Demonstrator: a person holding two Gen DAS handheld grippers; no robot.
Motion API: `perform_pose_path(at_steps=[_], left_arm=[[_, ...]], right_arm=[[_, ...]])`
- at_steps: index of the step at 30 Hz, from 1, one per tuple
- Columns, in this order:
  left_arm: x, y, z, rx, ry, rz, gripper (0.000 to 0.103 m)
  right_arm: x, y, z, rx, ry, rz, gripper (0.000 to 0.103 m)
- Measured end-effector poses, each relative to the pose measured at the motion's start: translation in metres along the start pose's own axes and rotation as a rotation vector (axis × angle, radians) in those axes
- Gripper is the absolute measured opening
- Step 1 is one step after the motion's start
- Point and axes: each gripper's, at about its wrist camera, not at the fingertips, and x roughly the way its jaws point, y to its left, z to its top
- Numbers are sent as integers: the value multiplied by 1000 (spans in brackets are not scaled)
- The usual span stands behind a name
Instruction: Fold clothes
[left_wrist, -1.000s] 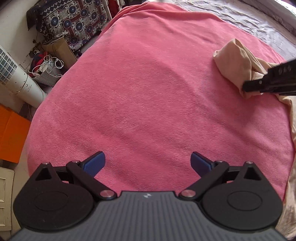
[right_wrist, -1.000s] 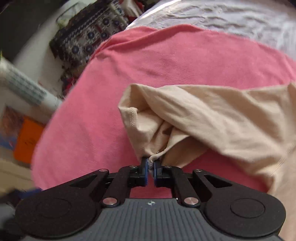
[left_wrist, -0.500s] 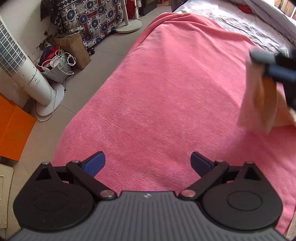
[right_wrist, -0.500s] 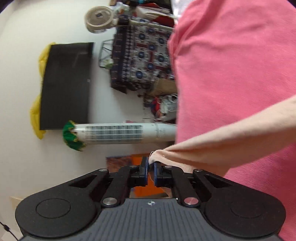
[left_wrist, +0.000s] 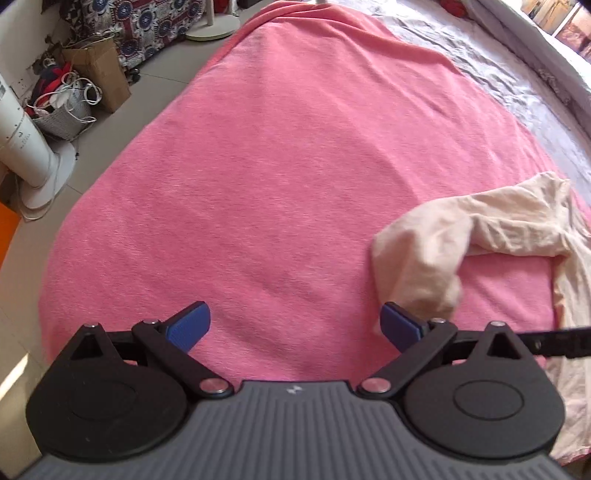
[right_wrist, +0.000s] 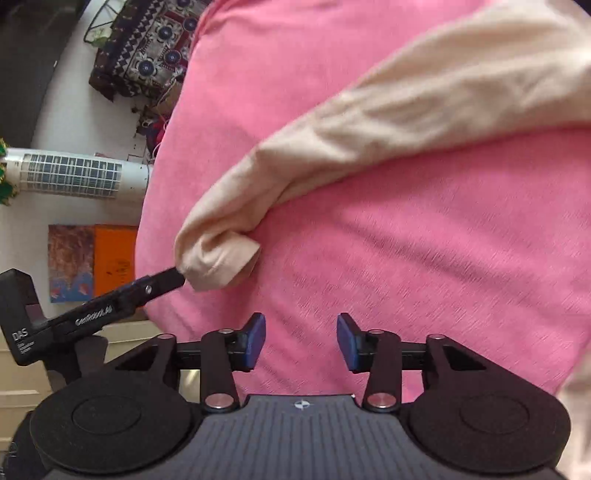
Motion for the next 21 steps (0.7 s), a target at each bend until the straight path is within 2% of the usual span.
perform_pose_path(at_steps=[4, 6, 8, 11, 21], left_arm=[[4, -22, 5, -23, -13, -111, 99], [10, -34, 9, -10, 20, -108, 99], [17, -42, 12, 18, 59, -86, 99], [21, -53, 15, 58, 90, -67, 99], [24, -70, 14, 98, 106, -29, 99]], right_arm=[[-20, -8, 24, -54, -89, -119, 47], [-21, -10, 28, -94, -106, -212, 47], [-24, -18, 29, -112, -121, -260, 47], [-21, -20, 33, -95, -137, -279, 47], [-32, -18, 29, -86, -146, -289, 47]])
